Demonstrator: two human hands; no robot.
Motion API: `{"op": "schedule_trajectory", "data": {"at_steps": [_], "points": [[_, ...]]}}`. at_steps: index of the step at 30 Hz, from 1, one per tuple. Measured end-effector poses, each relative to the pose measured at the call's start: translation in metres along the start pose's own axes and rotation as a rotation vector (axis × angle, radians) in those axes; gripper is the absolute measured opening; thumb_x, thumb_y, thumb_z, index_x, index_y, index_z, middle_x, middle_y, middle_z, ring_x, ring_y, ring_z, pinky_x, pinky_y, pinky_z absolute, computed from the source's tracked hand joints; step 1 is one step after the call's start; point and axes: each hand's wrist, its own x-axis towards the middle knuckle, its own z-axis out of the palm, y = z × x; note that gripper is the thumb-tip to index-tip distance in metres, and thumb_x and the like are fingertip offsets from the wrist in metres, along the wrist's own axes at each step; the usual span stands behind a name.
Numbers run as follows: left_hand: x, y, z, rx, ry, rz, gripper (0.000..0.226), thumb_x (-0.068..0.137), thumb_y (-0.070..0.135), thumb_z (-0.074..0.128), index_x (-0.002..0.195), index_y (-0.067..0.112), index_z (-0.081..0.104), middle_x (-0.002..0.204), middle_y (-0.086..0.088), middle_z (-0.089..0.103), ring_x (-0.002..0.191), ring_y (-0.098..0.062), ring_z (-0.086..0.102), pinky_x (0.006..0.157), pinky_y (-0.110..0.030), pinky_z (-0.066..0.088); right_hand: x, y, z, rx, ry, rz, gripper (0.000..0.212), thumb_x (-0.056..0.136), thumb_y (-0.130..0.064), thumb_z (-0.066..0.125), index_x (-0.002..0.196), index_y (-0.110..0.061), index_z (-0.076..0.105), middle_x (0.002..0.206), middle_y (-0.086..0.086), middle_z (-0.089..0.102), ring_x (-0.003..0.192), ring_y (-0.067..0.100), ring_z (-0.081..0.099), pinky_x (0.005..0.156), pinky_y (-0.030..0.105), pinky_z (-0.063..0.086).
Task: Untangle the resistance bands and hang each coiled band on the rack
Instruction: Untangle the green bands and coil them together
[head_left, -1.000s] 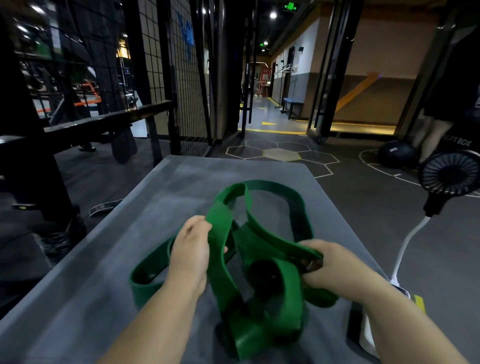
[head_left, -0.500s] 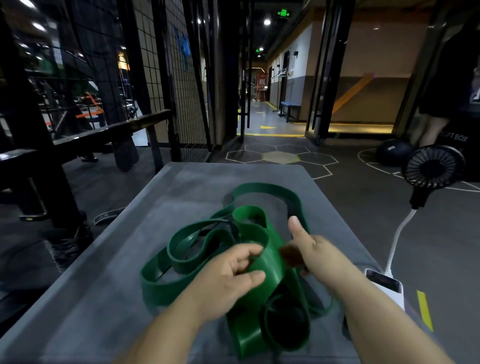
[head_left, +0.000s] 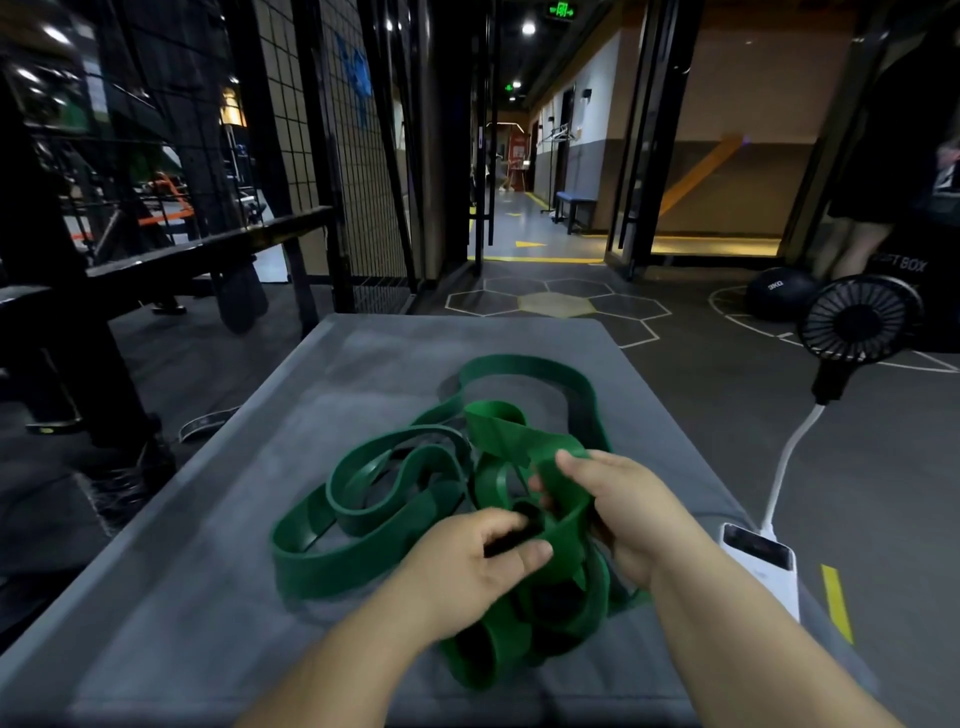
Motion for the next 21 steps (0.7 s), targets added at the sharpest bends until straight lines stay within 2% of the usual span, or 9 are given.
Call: {"op": "schedule_trajectory", "data": {"at_steps": [3,5,9,10,13,15,17,19,21], "points": [[0.002,-0.005,0.0,-0.042,-0.023,-0.06,0.019,0.089,0.047,0.061,0.093,0.03,0.067,0.084,0.019,0.068,0.08,0.01,0.06,0.073,-0.012,0.043,0.002,0.0,0.002,0.124,0.019,-0.011,0.024,0.101,-0.014,0.051,0.099,0.003,0.068,0.085,0.016,0.072,0.067,0.023,0.07,0.06,0.035,0.058],[0.002,-0.005,0.001,-0.083,-0.066,-0.075,0.019,0.089,0.048,0.062,0.092,0.03,0.064,0.082,0.019,0.065,0.08,0.009,0.06,0.075,-0.013,0.044,0.001,-0.001,0.005,0.204,-0.003,-0.011,0.022,0.101,-0.012,0.05,0.105,0.002,0.066,0.087,0.012,0.074,0.071,0.018,0.07,0.058,0.031,0.057],[0.002,-0.007,-0.001,-0.169,-0.149,-0.121,0.071,0.067,0.073,0.067,0.123,0.03,0.06,0.119,0.016,0.064,0.11,0.003,0.058,0.097,-0.02,0.046,0.0,-0.004,0.005,0.333,-0.07,-0.039,0.02,0.1,-0.012,0.05,0.106,-0.003,0.067,0.095,0.01,0.075,0.08,0.017,0.072,0.064,0.031,0.057],[0.001,-0.006,-0.002,-0.161,-0.15,-0.13,0.075,0.067,0.072,0.069,0.128,0.03,0.057,0.126,0.015,0.061,0.116,0.003,0.054,0.099,-0.019,0.044,-0.001,-0.006,0.004,0.355,-0.091,-0.048,0.02,0.1,-0.012,0.049,0.106,-0.004,0.067,0.096,0.01,0.075,0.08,0.017,0.072,0.065,0.031,0.058],[0.001,-0.006,-0.003,-0.116,-0.124,-0.139,0.06,0.076,0.05,0.075,0.129,0.029,0.055,0.123,0.013,0.059,0.113,-0.001,0.055,0.092,-0.012,0.043,-0.006,-0.008,0.006,0.401,-0.146,-0.079,0.021,0.099,-0.01,0.047,0.109,-0.003,0.065,0.097,0.008,0.076,0.079,0.015,0.072,0.067,0.03,0.058],[0.003,-0.008,-0.003,-0.135,-0.09,-0.162,0.054,0.072,0.045,0.08,0.119,0.028,0.06,0.111,0.01,0.066,0.102,-0.006,0.063,0.09,-0.018,0.05,-0.008,-0.009,0.007,0.45,-0.162,-0.094,0.021,0.098,-0.009,0.046,0.108,-0.005,0.065,0.091,0.005,0.076,0.075,0.013,0.071,0.064,0.03,0.058],[0.006,-0.012,-0.003,-0.255,-0.042,-0.137,0.045,0.068,0.042,0.081,0.108,0.026,0.066,0.101,0.007,0.072,0.095,-0.009,0.068,0.09,-0.027,0.054,-0.01,-0.012,0.007,0.515,-0.188,-0.091,0.019,0.092,-0.01,0.05,0.105,-0.008,0.064,0.086,0.005,0.074,0.07,0.014,0.069,0.061,0.031,0.059],[0.009,-0.016,-0.007,-0.31,0.091,-0.097,0.029,0.075,0.032,0.081,0.1,0.027,0.066,0.09,0.008,0.072,0.087,-0.011,0.068,0.085,-0.029,0.054,-0.013,-0.014,0.005,0.566,-0.226,-0.068,0.023,0.081,-0.014,0.055,0.103,-0.011,0.063,0.083,0.008,0.073,0.065,0.015,0.068,0.057,0.031,0.059],[0.009,-0.016,-0.012,-0.345,0.144,-0.026,0.031,0.076,0.027,0.079,0.102,0.027,0.061,0.094,0.009,0.07,0.092,-0.011,0.066,0.086,-0.029,0.052,-0.018,-0.015,0.003,0.575,-0.262,-0.043,0.026,0.075,-0.016,0.06,0.101,-0.01,0.061,0.083,0.011,0.072,0.057,0.014,0.066,0.054,0.026,0.057]]}}
